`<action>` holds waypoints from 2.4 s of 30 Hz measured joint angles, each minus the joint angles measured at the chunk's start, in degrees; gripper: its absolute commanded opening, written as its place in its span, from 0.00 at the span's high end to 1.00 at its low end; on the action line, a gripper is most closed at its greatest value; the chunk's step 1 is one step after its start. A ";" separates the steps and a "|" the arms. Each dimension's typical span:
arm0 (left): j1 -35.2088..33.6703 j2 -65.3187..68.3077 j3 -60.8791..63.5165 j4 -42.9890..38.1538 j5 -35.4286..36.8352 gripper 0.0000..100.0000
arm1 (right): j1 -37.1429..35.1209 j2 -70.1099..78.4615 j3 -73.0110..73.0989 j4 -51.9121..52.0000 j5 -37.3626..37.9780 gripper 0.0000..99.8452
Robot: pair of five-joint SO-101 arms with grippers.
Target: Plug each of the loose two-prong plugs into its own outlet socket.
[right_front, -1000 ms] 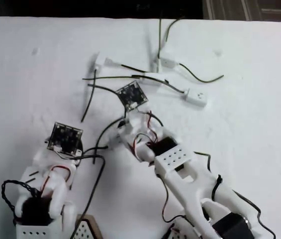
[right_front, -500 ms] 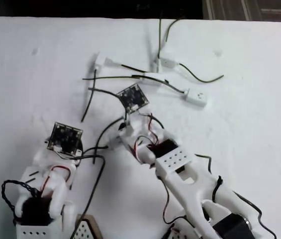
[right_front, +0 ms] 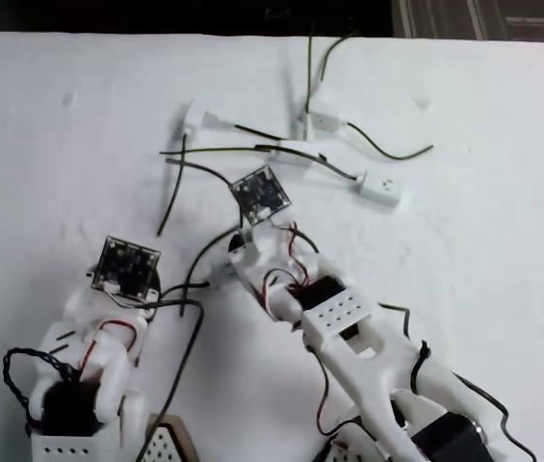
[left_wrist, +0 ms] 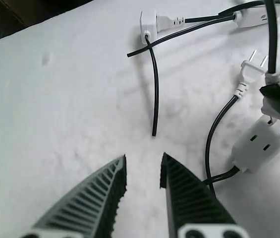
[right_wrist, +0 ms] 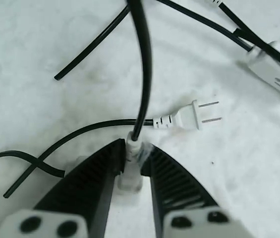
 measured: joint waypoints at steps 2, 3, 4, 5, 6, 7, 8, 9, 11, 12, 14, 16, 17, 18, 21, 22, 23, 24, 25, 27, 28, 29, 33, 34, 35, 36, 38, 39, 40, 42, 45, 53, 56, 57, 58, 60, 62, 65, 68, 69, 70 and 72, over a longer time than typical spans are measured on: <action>0.00 0.00 0.00 0.00 0.00 0.87 | 0.00 0.00 0.35 -0.35 0.00 0.98; 0.00 0.00 0.00 0.00 0.00 0.87 | 0.00 0.00 0.35 -0.44 0.00 0.98; 0.00 0.00 0.00 0.00 0.00 0.87 | 0.00 0.00 0.35 -0.62 0.00 0.98; 0.00 0.00 0.00 0.00 0.00 0.87 | 0.00 0.00 0.35 -1.05 0.00 0.98; 0.00 0.00 0.00 0.00 0.00 0.87 | 0.00 0.00 0.44 -1.67 0.00 0.98; 0.00 0.00 0.00 0.00 0.00 0.87 | 0.00 0.09 0.44 -2.20 0.00 0.98; 0.00 0.00 0.00 0.00 0.00 0.87 | 0.00 0.09 0.44 -2.55 0.00 0.98; 0.00 0.00 0.00 0.00 0.00 0.87 | 0.00 0.09 0.44 -2.73 0.00 0.98; 0.00 0.00 0.00 0.00 0.00 0.87 | 0.00 0.09 0.97 -2.90 0.00 0.98; 0.00 0.00 0.00 0.00 0.00 0.87 | 0.00 0.09 0.97 -2.90 0.00 0.98; 0.00 0.00 0.00 0.00 0.00 0.87 | 0.00 0.09 0.97 -2.90 0.00 0.98; 0.00 0.00 0.00 0.00 0.00 0.87 | 0.00 0.09 1.67 -2.90 0.00 0.98; 0.00 0.00 0.00 0.00 0.00 0.87 | 0.00 0.09 2.02 -2.90 0.00 0.98; 0.00 0.00 0.00 0.00 0.00 0.87 | 0.00 0.09 2.37 -2.90 0.00 0.98; 0.00 0.00 0.00 0.00 0.00 0.87 | 0.00 -0.09 3.43 -3.25 0.00 0.98; 0.00 0.00 0.00 0.00 0.00 0.87 | 0.00 -0.18 3.52 -3.25 0.00 0.98; 0.00 0.00 0.00 0.00 0.00 0.87 | 0.00 -0.18 3.52 -3.16 0.00 0.98; 0.00 0.00 0.00 0.00 0.00 0.87 | 0.09 -0.26 3.52 -2.55 0.00 0.98; 0.00 0.00 0.00 0.00 0.00 0.87 | 0.09 -0.70 3.52 -1.85 0.00 0.98; 0.00 0.00 0.00 0.00 0.00 0.87 | 0.18 -1.49 3.43 0.00 0.00 0.98; 0.00 0.00 0.00 0.00 0.00 0.87 | 0.18 -1.58 3.16 0.88 -0.09 0.98; 0.00 0.00 0.00 0.00 0.00 0.87 | 0.18 -1.58 2.99 1.85 -0.09 0.98; 0.00 0.00 0.00 0.00 0.00 0.87 | -0.18 -1.14 3.78 5.63 -0.09 0.98; 0.00 0.00 0.00 0.00 0.00 0.87 | -0.62 -0.97 3.78 6.59 -0.09 0.98; 0.00 0.00 0.00 0.00 0.00 0.87 | -1.14 -1.41 3.34 7.82 -0.09 0.98; 0.00 0.00 0.00 0.00 0.00 0.87 | -1.85 -1.85 3.60 8.79 -0.09 0.98; 0.00 -0.09 0.00 0.00 0.00 0.87 | -2.99 -1.85 3.34 10.55 -0.09 0.98; 0.00 -0.26 0.00 0.00 0.00 0.87 | -3.52 -1.85 3.25 11.16 -0.09 0.98; 0.00 -0.26 0.00 0.00 0.00 0.87 | -3.69 -1.85 3.25 11.52 -0.09 0.98; 0.00 -0.26 0.00 0.00 0.00 0.87 | -3.87 -1.85 3.25 11.60 -0.09 0.98; 0.00 -0.26 0.00 0.00 0.00 0.87 | -3.87 -1.85 3.08 11.60 -0.09 0.98; 0.00 -0.26 0.00 0.00 0.00 0.86 | -4.31 -1.32 0.26 13.01 1.85 0.89; 0.00 -0.26 0.00 0.00 0.00 0.86 | -5.36 -3.43 -1.05 17.58 2.20 0.81; 0.00 -0.26 0.00 0.00 0.00 0.86 | -5.98 -4.84 -1.67 19.69 2.20 0.79; 0.00 -0.26 0.00 -0.09 0.00 0.86 | -6.42 -6.77 -2.55 22.15 2.20 0.79; 0.00 -0.18 -0.18 -0.35 0.00 0.86 | -6.59 -11.25 -4.48 27.16 2.29 0.79; 0.00 0.18 -1.49 -0.35 0.00 0.86 | -6.24 -16.62 -6.33 32.26 2.29 0.79; 0.00 -0.09 -4.40 -0.35 0.00 0.86 | -6.33 -25.32 -7.74 38.59 2.29 0.79; 0.00 -0.26 -7.30 0.62 0.00 0.86 | -6.51 -33.67 -7.74 44.31 2.46 0.79; 0.00 -0.26 -8.26 1.76 0.00 0.86 | -6.42 -35.96 -7.74 46.33 2.46 0.79; 0.00 -0.26 -9.41 2.99 0.00 0.86 | -6.15 -38.15 -7.74 48.26 2.46 0.79; 0.00 -0.35 -12.22 5.71 0.00 0.86 | -4.57 -41.85 -7.74 50.99 2.46 0.79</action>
